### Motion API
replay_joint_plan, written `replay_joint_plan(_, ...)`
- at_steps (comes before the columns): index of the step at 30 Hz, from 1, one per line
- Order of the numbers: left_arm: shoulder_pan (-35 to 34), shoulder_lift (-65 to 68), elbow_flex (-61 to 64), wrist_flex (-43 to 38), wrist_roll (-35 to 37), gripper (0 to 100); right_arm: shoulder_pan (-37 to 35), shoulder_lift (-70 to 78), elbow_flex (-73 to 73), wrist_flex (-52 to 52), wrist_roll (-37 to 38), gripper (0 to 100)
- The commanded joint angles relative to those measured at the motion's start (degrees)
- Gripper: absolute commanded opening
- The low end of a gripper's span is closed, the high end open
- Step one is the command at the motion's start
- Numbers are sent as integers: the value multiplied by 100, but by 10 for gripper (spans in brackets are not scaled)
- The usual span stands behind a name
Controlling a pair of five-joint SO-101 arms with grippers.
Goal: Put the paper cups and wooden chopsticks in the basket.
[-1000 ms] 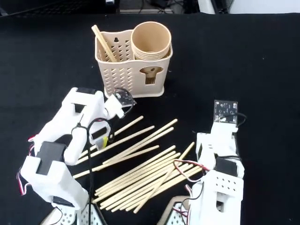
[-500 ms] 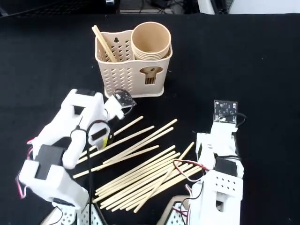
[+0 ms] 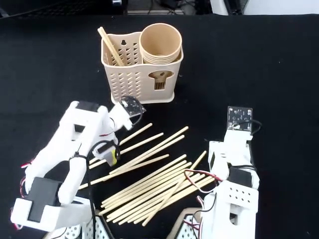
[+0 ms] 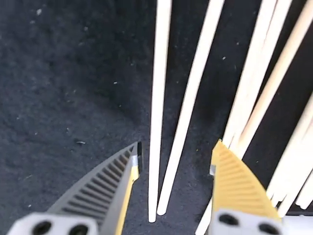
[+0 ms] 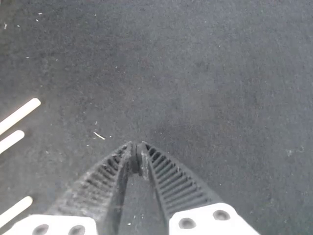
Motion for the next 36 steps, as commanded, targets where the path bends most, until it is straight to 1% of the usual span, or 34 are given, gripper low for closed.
replay_joint_plan(1,92,-211,189,-457,26,252,79,-75,-22,-132,18,15)
replay_joint_plan(3,22,-211,286,-730,26,252,79,-75,-22,-132,18,15)
replay_joint_plan(5,-31,-202,312,-835,26,252,79,-75,-22,-132,18,15)
replay_joint_plan(11,-31,-149,347,-862,26,252,79,-75,-22,-132,18,15)
replay_joint_plan(16,-40,484,277,-879,26,248,79,-75,-13,-132,18,15)
replay_joint_plan(19,-66,730,13,-782,35,191,79,-75,-13,-132,18,15)
replay_joint_plan(22,4,730,-154,-501,44,152,79,-75,-13,-132,18,15)
replay_joint_plan(26,48,730,-303,-255,44,145,79,-75,-13,-132,18,15)
replay_joint_plan(36,57,791,-198,-255,44,145,79,-75,-13,-132,18,15)
